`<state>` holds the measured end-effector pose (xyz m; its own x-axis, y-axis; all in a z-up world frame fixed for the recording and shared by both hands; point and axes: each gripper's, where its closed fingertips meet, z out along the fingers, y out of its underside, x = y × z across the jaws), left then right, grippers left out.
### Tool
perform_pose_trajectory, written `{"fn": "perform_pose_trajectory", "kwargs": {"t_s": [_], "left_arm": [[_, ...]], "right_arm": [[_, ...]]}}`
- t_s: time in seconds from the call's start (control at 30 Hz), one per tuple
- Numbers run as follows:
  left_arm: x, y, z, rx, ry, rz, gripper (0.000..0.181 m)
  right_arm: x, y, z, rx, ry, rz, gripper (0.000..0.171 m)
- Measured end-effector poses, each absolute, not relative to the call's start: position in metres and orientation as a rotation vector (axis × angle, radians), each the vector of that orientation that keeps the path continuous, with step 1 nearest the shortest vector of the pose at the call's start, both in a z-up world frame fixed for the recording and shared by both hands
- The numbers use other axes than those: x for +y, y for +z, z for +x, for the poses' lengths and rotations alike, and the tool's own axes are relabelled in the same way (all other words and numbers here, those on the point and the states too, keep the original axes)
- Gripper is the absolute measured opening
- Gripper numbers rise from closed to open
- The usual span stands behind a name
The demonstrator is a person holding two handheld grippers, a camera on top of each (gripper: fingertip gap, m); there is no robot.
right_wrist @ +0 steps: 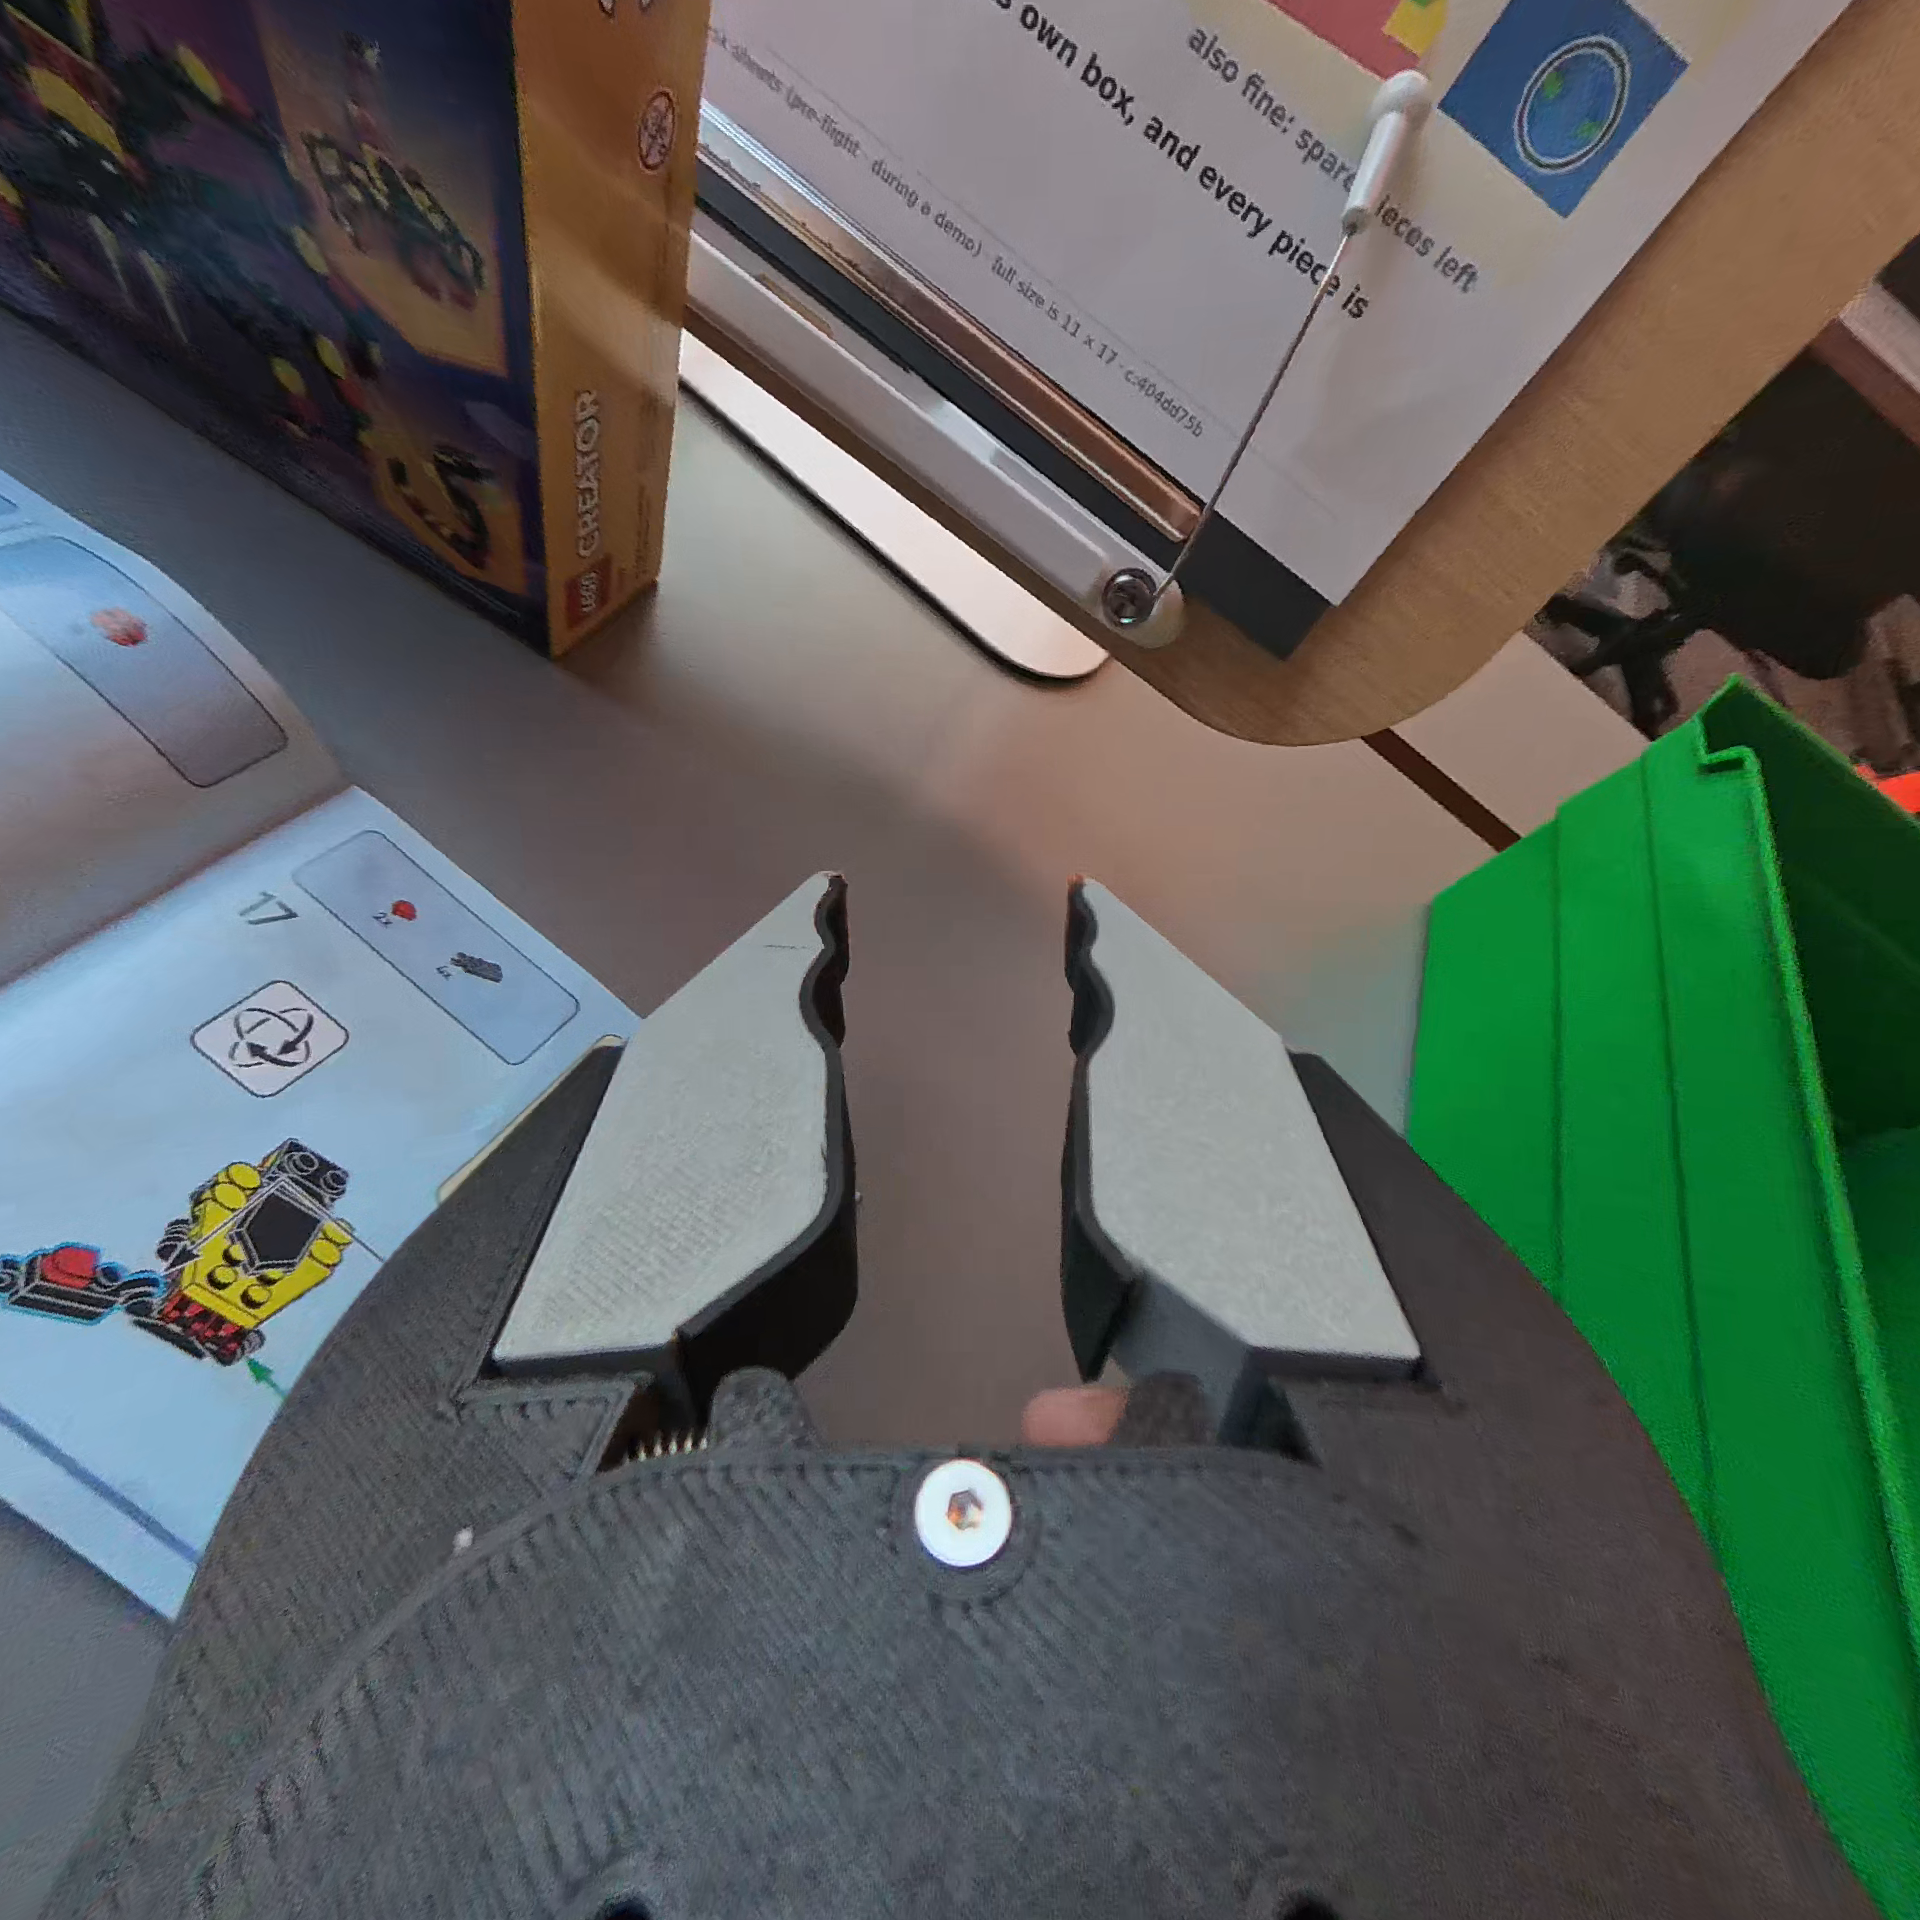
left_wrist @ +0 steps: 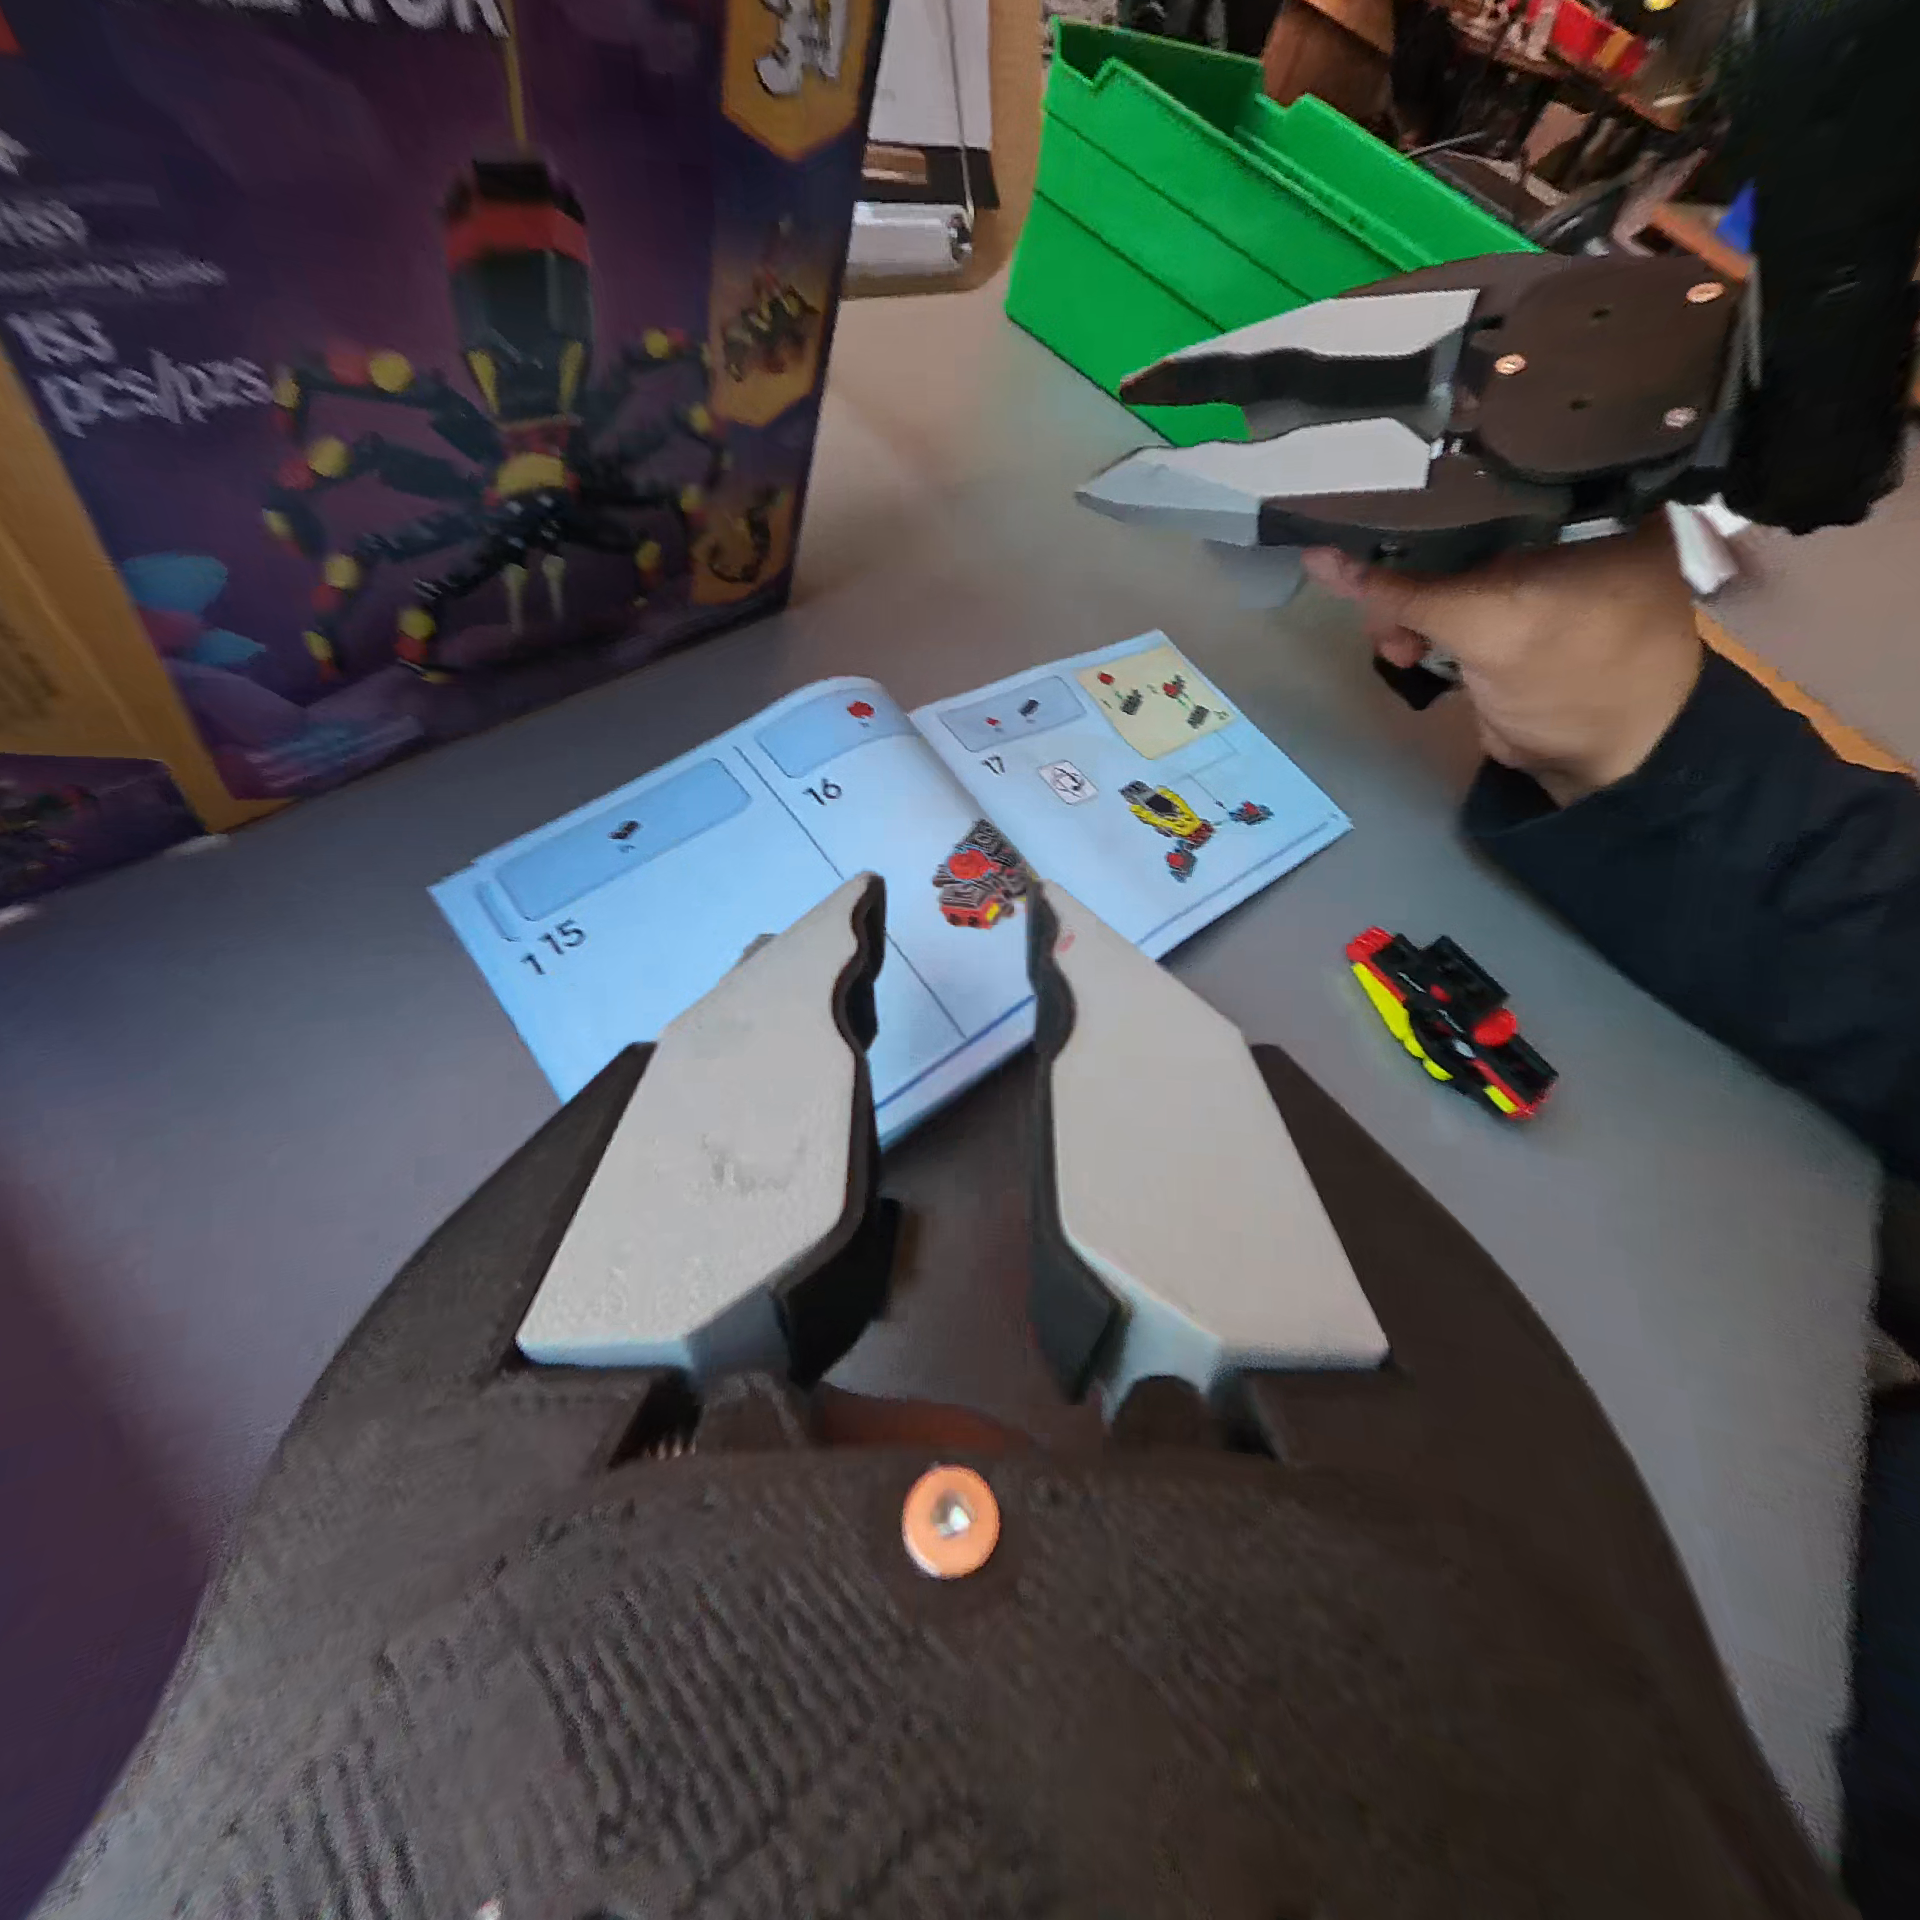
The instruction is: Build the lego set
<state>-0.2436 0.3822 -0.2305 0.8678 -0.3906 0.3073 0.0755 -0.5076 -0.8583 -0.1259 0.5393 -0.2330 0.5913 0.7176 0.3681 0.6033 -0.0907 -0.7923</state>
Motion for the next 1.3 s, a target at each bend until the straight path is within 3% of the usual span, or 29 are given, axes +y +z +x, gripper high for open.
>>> {"fn": "perform_pose_trajectory", "kwargs": {"t_s": [0.5, 0.67, 0.8, 0.97, 1.2, 1.3], "left_arm": [[0.380, -0.205, -0.249, 0.185, -0.668, -1.932, 0.033], [0.375, -0.155, -0.270, 0.134, -0.689, -1.734, 0.038], [0.367, -0.126, -0.287, 0.124, -0.623, -1.637, 0.029], [0.354, -0.104, -0.283, 0.188, -0.570, -1.572, 0.031], [0.353, -0.103, -0.299, 0.229, -0.435, -1.572, 0.028], [0.350, -0.095, -0.302, 0.203, -0.444, -1.537, 0.024]], "right_arm": [[0.541, -0.243, -0.127, -1.128, 0.105, -1.764, 0.037], [0.539, -0.232, -0.128, -1.094, 0.156, -1.744, 0.037], [0.501, -0.221, -0.160, -1.233, 0.378, -1.624, 0.036], [0.408, -0.220, -0.206, -1.572, 0.679, -1.493, 0.061], [0.371, -0.251, -0.228, -1.804, 0.526, -1.453, 0.056], [0.374, -0.265, -0.229, -1.841, 0.447, -1.471, 0.030]]}}
